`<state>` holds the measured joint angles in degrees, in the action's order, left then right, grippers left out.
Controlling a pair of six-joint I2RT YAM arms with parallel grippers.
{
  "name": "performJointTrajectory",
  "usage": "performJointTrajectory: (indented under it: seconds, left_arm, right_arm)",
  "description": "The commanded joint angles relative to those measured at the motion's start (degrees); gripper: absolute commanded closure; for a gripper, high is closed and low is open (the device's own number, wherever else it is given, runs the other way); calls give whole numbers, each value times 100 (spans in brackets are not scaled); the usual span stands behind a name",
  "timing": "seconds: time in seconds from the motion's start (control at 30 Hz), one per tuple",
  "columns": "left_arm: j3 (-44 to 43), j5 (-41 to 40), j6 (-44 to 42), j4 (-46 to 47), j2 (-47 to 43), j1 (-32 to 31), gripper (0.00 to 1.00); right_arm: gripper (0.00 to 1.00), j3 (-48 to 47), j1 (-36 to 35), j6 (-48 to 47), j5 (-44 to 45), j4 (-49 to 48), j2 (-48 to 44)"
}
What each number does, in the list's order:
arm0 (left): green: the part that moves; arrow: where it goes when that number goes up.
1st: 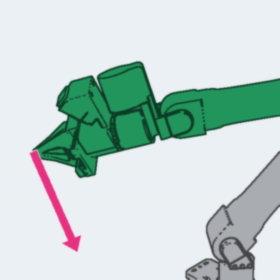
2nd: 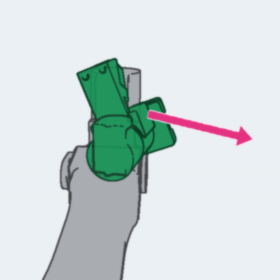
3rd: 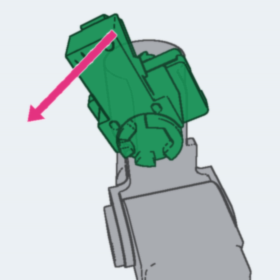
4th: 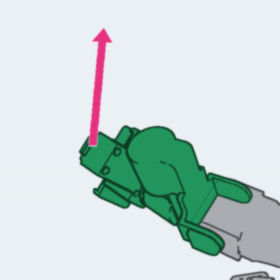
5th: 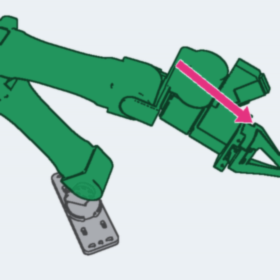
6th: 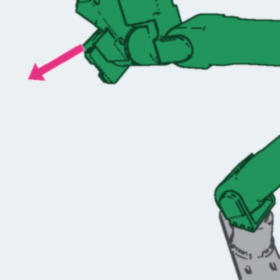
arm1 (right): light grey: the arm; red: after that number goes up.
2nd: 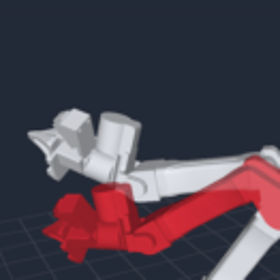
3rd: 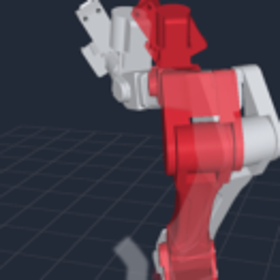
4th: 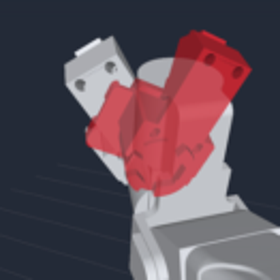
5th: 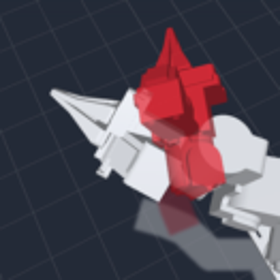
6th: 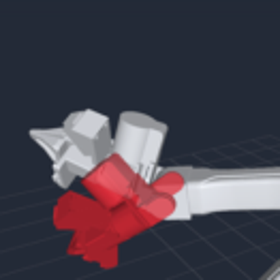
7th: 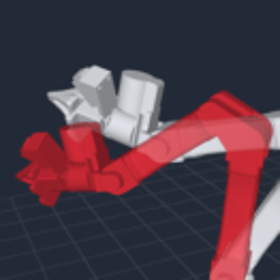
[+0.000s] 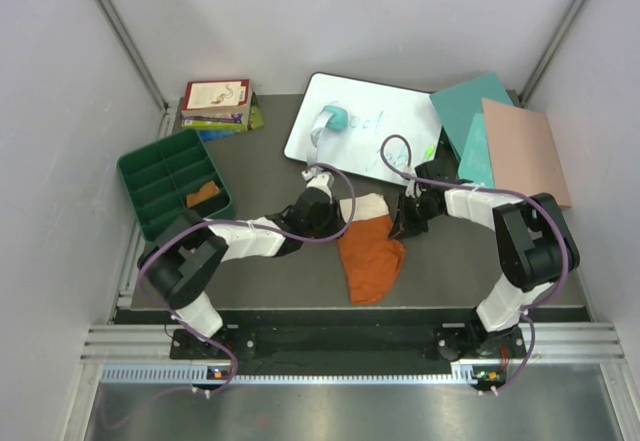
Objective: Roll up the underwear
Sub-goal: Fold the underwear at the center of the board.
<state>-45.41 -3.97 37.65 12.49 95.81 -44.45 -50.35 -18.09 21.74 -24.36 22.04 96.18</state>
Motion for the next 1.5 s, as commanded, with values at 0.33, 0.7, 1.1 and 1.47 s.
performJointTrajectory:
  seconds: [0.33, 0.7, 1.1, 1.47]
  left_arm:
    - [726, -622, 138, -300, -1433, 217, 57]
    - [1034, -614, 287, -414, -1671, 314, 56]
    - [1280, -465, 445, -265, -1864, 384, 56]
    - [1421, -403, 524, -186, -1987, 393, 56]
  right_arm:
    - [100, -239, 7, -117, 406, 617, -503]
    - [100, -994, -766, -12, 1020, 1258, -355]
    - [100, -1671, -1601, 190, 1408, 1575, 322]
    - [100, -2181, -2014, 401, 1381, 1628, 717]
